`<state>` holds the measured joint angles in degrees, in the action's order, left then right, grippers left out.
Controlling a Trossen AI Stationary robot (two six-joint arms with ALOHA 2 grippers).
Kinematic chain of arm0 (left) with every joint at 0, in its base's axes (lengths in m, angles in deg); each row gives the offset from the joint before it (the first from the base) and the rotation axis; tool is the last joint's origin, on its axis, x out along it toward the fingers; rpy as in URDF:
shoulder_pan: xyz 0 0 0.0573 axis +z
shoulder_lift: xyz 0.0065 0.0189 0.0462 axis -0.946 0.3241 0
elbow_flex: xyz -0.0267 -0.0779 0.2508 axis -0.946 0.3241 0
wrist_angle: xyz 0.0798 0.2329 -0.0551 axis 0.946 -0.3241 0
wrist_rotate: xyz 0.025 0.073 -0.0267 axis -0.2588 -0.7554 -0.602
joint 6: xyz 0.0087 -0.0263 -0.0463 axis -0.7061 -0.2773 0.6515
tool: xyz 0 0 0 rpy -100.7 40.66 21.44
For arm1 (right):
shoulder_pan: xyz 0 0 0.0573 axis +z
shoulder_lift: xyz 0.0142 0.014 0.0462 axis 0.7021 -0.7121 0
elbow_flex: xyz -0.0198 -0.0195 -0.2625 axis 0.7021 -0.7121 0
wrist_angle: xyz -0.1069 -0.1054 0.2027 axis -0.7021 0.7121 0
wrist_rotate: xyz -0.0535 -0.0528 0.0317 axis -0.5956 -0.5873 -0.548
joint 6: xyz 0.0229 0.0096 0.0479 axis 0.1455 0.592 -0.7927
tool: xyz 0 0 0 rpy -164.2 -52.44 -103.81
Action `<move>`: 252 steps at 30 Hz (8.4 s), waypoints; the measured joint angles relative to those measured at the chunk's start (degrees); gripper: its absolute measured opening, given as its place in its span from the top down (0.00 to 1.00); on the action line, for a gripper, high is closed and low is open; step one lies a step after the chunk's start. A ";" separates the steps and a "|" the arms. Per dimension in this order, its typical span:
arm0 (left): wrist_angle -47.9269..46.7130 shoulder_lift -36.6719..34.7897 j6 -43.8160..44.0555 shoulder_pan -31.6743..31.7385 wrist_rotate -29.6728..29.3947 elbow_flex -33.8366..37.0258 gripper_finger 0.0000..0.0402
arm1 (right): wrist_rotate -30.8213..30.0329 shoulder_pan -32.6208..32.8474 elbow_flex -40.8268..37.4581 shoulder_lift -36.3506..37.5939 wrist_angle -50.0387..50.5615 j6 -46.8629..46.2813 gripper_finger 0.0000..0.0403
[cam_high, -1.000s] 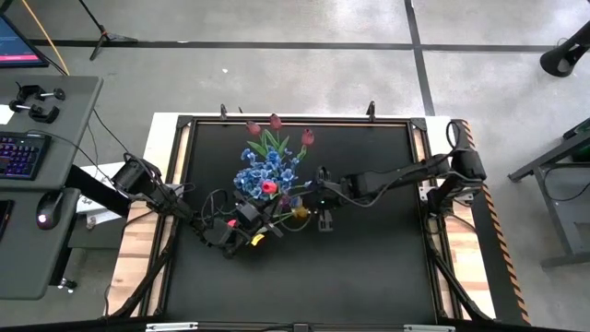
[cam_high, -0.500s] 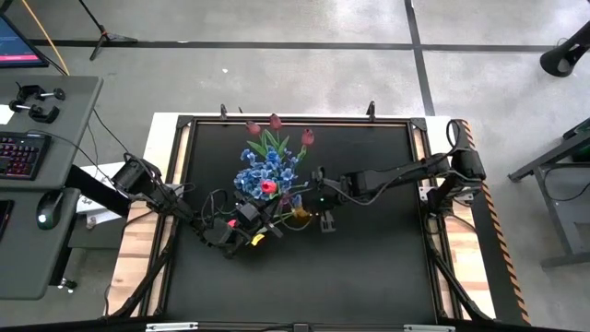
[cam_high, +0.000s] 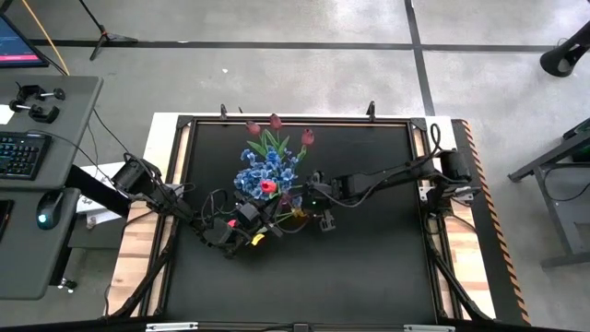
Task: Sort flowers into vase by color
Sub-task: Put the red flower into the yellow vase
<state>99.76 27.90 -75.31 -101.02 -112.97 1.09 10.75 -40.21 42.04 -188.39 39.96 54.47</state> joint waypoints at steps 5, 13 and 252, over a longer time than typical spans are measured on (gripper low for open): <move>-0.01 0.00 -0.02 0.04 0.00 -0.01 1.00 | 3.99 -0.52 -0.89 0.00 -3.99 -0.48 0.07; -0.01 0.00 -0.04 0.04 0.01 0.00 1.00 | 4.98 -1.08 -1.41 -1.65 -5.74 2.68 0.07; 16.75 -9.02 22.94 2.73 54.13 25.89 1.00 | 30.20 -6.61 -0.01 2.54 1.15 -0.69 0.43</move>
<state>116.52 18.88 -52.38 -98.30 -58.84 26.98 40.94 -46.81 42.03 -185.86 41.11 53.78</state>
